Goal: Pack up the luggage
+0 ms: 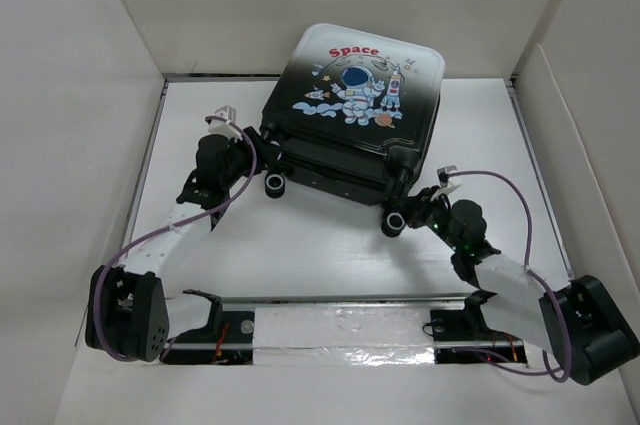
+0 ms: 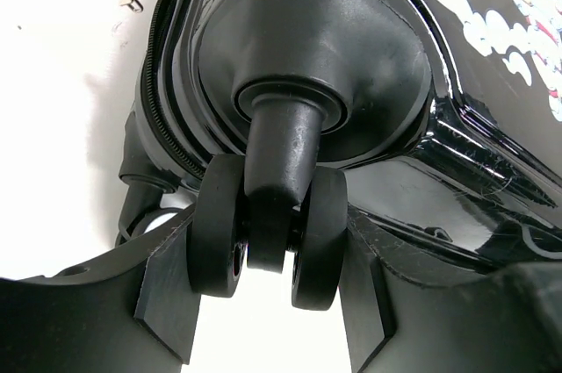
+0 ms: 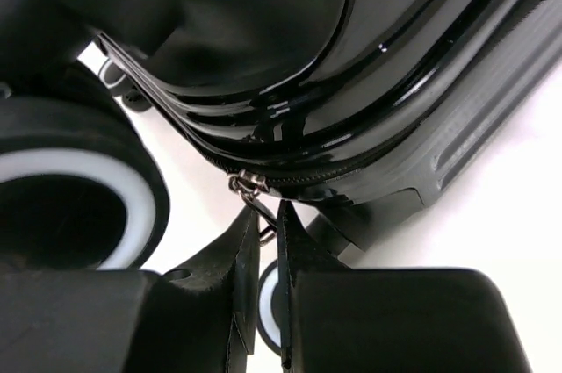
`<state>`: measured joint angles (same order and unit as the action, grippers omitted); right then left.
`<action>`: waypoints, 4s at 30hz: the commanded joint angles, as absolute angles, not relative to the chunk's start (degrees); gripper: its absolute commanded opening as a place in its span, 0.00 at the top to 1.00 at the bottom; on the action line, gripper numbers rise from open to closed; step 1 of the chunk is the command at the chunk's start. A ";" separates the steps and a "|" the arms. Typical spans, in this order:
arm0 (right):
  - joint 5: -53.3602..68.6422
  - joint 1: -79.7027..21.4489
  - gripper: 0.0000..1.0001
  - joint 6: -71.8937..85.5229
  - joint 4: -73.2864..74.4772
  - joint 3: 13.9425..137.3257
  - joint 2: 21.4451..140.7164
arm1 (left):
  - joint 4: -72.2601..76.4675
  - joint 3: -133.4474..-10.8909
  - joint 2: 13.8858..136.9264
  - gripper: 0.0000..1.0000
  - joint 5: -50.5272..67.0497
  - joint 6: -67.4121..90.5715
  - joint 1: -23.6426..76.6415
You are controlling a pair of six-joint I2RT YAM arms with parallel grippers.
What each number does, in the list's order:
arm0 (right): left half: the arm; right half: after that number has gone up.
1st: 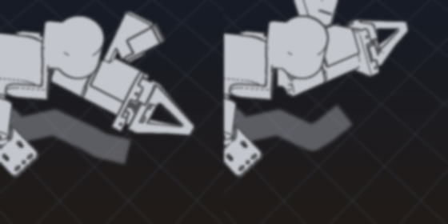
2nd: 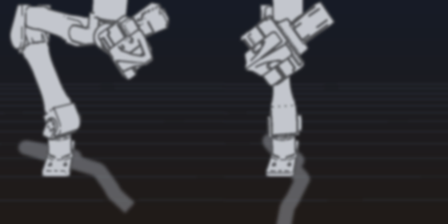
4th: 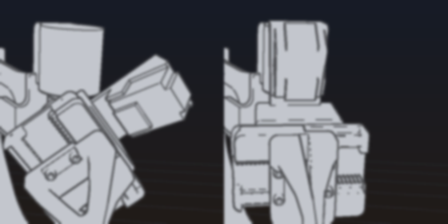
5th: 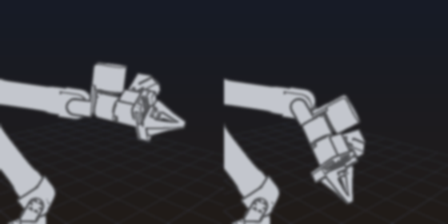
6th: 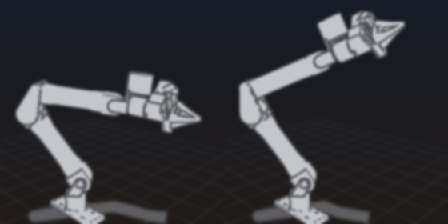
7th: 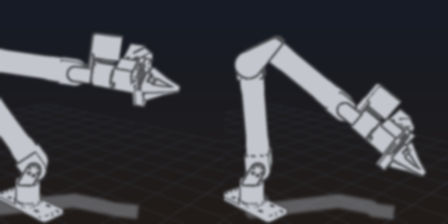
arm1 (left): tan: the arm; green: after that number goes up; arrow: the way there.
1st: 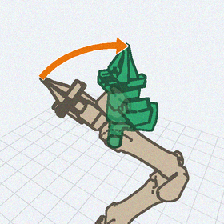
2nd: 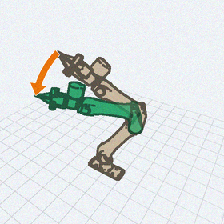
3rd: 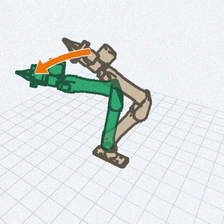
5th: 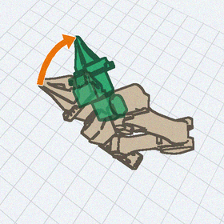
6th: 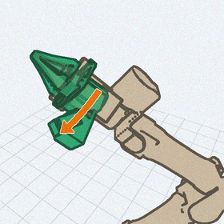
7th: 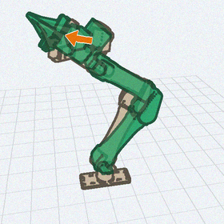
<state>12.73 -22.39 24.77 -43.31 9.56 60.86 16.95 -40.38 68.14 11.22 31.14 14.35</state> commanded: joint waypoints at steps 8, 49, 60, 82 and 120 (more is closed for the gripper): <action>-29.91 -58.29 1.00 22.85 -43.17 11.68 55.54 | 27.50 -44.47 70.75 1.00 13.72 33.39 25.65; 1.34 -61.44 0.39 25.77 -69.46 45.37 102.41 | 37.62 -29.44 47.73 1.00 15.74 52.47 36.21; -7.91 -62.57 0.28 21.80 -35.00 31.73 74.57 | 49.11 -24.19 48.34 1.00 15.21 60.46 35.68; -20.13 -62.58 0.18 15.38 -35.41 35.51 66.36 | 73.83 -19.69 63.28 1.00 14.85 72.16 39.20; -33.05 -64.25 0.82 10.63 -61.97 40.96 83.50 | 51.79 -18.00 48.70 0.54 10.72 69.01 39.38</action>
